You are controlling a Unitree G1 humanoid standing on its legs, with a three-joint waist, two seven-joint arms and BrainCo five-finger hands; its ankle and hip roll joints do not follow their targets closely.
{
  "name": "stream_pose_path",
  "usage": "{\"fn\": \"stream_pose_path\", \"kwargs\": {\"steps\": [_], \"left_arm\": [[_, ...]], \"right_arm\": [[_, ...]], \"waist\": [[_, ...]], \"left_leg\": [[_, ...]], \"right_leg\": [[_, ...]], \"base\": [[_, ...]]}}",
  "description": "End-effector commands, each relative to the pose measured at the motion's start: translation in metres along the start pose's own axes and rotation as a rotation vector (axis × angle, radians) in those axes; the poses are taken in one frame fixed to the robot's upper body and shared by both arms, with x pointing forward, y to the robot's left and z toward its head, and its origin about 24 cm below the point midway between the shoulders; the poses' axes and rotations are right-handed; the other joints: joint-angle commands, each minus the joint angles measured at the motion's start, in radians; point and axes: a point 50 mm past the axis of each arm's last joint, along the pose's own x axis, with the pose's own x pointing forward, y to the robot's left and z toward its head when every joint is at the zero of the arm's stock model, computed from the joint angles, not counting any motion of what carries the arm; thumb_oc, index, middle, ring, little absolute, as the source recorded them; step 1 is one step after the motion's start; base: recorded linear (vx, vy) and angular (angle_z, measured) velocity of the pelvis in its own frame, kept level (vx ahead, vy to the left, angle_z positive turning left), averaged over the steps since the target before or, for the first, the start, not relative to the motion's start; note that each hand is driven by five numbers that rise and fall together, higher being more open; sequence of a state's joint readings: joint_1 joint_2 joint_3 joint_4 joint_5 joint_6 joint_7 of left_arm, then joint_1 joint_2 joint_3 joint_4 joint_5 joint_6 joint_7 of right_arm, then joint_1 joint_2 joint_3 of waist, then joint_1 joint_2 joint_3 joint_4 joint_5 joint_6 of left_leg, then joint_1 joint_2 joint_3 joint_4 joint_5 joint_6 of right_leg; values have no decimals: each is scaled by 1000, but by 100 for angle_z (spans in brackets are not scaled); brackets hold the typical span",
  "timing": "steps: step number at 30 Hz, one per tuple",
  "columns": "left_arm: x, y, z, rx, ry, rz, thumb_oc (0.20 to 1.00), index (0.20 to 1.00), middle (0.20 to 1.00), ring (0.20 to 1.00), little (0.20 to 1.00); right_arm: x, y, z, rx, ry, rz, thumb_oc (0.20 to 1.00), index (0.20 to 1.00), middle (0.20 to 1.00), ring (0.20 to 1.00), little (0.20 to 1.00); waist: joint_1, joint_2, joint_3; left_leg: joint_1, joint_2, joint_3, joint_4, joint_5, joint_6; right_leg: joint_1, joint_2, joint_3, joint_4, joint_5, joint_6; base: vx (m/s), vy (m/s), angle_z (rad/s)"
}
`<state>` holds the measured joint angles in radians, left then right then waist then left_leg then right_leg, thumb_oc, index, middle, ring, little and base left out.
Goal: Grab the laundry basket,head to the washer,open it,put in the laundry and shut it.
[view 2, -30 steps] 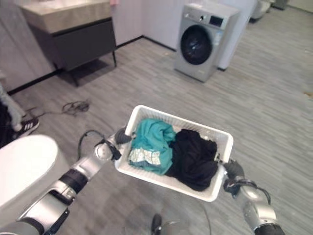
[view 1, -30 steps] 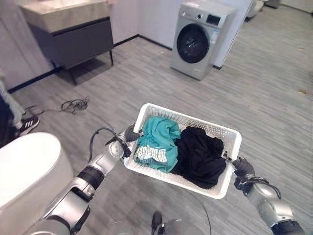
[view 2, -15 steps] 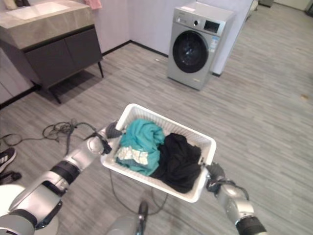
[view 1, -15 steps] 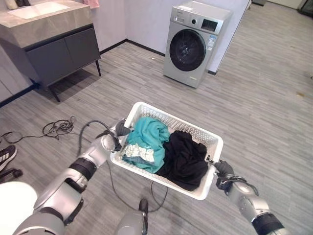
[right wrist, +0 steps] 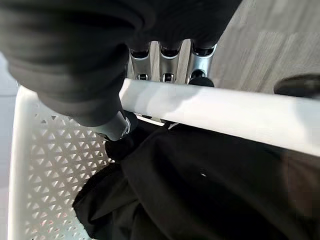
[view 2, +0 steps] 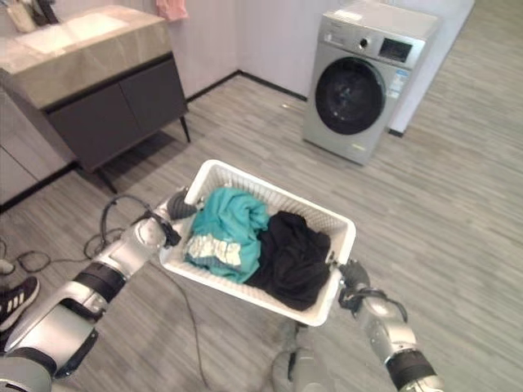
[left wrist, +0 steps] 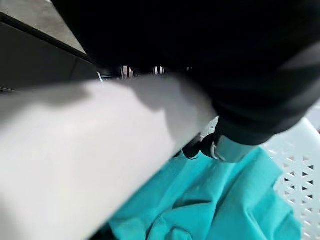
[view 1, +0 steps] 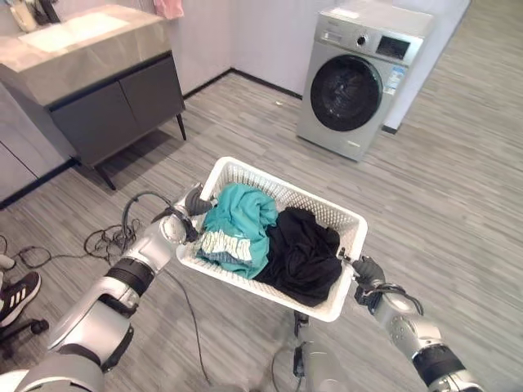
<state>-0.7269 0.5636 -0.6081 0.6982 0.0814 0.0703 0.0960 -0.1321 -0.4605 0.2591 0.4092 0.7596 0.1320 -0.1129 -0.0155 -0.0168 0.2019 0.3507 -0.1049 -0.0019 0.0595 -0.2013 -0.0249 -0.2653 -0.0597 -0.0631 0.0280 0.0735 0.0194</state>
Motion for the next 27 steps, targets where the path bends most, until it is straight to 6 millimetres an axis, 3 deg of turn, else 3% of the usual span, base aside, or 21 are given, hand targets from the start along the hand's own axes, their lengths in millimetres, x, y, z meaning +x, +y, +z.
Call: {"fn": "stream_pose_path", "kwargs": {"steps": [1, 3, 4, 5, 6, 7, 8, 9, 10, 12, 14, 17, 19, 21, 23, 24, 25, 27], "left_arm": [[6, 33, 33, 10, -146, 115, 200, 200, 200, 200, 200], [5, 33, 34, 8, -152, 111, 200, 200, 200, 200, 200], [4, 36, 35, 8, -158, 113, 200, 200, 200, 200, 200], [4, 37, 35, 8, -158, 113, 200, 200, 200, 200, 200], [4, 43, 40, -3, -182, 133, 200, 200, 200, 200, 200], [3, 46, 44, -11, -199, 141, 200, 200, 200, 200, 200], [3, 46, 45, -12, -201, 140, 200, 200, 200, 200, 200], [6, 45, 62, -39, -248, 135, 200, 200, 200, 200, 200], [6, 44, 63, -39, -249, 134, 200, 200, 200, 200, 200], [7, 42, 69, -41, -264, 127, 200, 200, 200, 200, 200], [9, 37, 75, -32, -283, 114, 200, 200, 200, 200, 200], [12, 33, 79, -18, -282, 102, 200, 200, 200, 200, 200], [12, 30, 81, -10, -286, 90, 200, 200, 200, 200, 200], [12, 30, 81, -8, -288, 90, 200, 200, 200, 200, 200], [12, 34, 80, -2, -286, 97, 200, 200, 200, 200, 200], [10, 40, 78, -1, -290, 113, 200, 200, 200, 200, 200], [8, 42, 70, 4, -273, 115, 200, 200, 200, 200, 200], [5, 48, 65, 6, -266, 127, 200, 200, 200, 200, 200]], "right_arm": [[-1, 8, 84, -22, -327, 133, 200, 200, 200, 200, 200], [-3, 2, 91, -25, -344, 116, 200, 200, 200, 200, 200], [-4, -1, 94, -18, -354, 102, 200, 200, 200, 200, 200], [-4, -1, 94, -18, -354, 102, 200, 200, 200, 200, 200], [-5, -5, 98, -22, -372, 83, 200, 200, 200, 200, 200], [-6, -5, 102, -27, -386, 76, 200, 200, 200, 200, 200], [-6, -5, 102, -26, -387, 74, 200, 200, 200, 200, 200], [-9, -12, 102, -23, -396, 29, 200, 200, 200, 200, 200], [-9, -13, 102, -22, -396, 27, 200, 200, 200, 200, 200], [-14, -19, 99, -22, -399, 12, 200, 200, 200, 200, 200], [-18, -24, 97, -10, -403, -2, 200, 200, 200, 200, 200], [-18, -25, 95, 2, -409, -12, 200, 200, 200, 200, 200], [-16, -24, 95, 6, -409, -12, 200, 200, 200, 200, 200], [-12, -20, 96, 4, -407, -7, 200, 200, 200, 200, 200], [-10, -13, 97, 6, -411, 14, 200, 200, 200, 200, 200], [-9, -8, 99, 5, -422, 31, 200, 200, 200, 200, 200], [-7, -3, 99, 8, -420, 54, 200, 200, 200, 200, 200], [-4, 6, 99, -18, -416, 67, 200, 200, 200, 200, 200]], "waist": [[8, 3, -99], [-4, -6, -95], [-2, -23, -88], [-4, -21, -89], [19, -44, -71], [30, -40, -53], [29, -30, -49], [51, -49, -22], [51, -49, -22], [57, -47, -14], [71, -58, -9], [87, -45, -20], [100, -33, -31], [114, -33, -41], [124, -37, -70], [143, -48, -88], [153, -60, -94], [141, -54, -71]], "left_leg": [[-98, 198, -56, 186, 88, 10], [-203, 307, -28, 479, 272, 15], [-281, 340, -20, 618, 313, 33], [-285, 342, -23, 622, 311, 32], [-349, 391, 1, 816, 341, 42], [-399, 420, -7, 901, 329, 44], [-405, 428, -19, 919, 319, 38], [-516, 460, 46, 928, 299, 19], [-517, 459, 45, 930, 297, 21], [-591, 346, 86, 826, 251, 0], [-625, 275, 141, 619, 285, 7], [-632, 166, 171, 280, 297, 22], [-645, 128, 191, 165, 323, 9], [-667, 126, 210, 187, 314, 11], [-591, 109, 187, 137, 279, 51], [-556, 85, 158, 123, 255, 71], [-521, 68, 148, 124, 225, 95], [-454, 83, 165, 132, 182, 131]], "right_leg": [[124, -66, 42, -33, 81, 137], [179, -15, 18, 12, 40, 74], [209, -1, 7, 5, 29, 41], [208, 0, 5, 5, 29, 41], [273, 36, 1, -4, -15, -6], [292, 55, -3, -6, -27, -23], [295, 64, -6, -4, -33, -22], [369, 83, -33, -18, -74, -40], [369, 82, -34, -17, -75, -39], [398, 89, -30, -3, -100, -34], [408, 78, -39, 16, -117, -29], [438, 85, -62, 18, -152, -9], [470, 100, -65, 19, -177, 0], [499, 106, -53, 32, -206, -4], [508, 115, -41, 106, -245, 1], [500, 107, -33, 195, -218, 22], [465, 86, -40, 324, -129, 86], [356, 50, -28, 591, 3, 184]], "base": [[552, -417, 49], [440, -553, 48], [224, -406, 56], [414, -567, 50], [354, -495, 24], [353, -483, 12], [356, -414, -15], [316, -288, -22], [422, -313, -25], [255, -21, 2], [293, -15, -11], [385, 28, -16], [345, 17, -34], [441, -9, -29], [625, 25, -17], [586, 60, -14], [482, 68, -44], [281, 57, -81]]}}
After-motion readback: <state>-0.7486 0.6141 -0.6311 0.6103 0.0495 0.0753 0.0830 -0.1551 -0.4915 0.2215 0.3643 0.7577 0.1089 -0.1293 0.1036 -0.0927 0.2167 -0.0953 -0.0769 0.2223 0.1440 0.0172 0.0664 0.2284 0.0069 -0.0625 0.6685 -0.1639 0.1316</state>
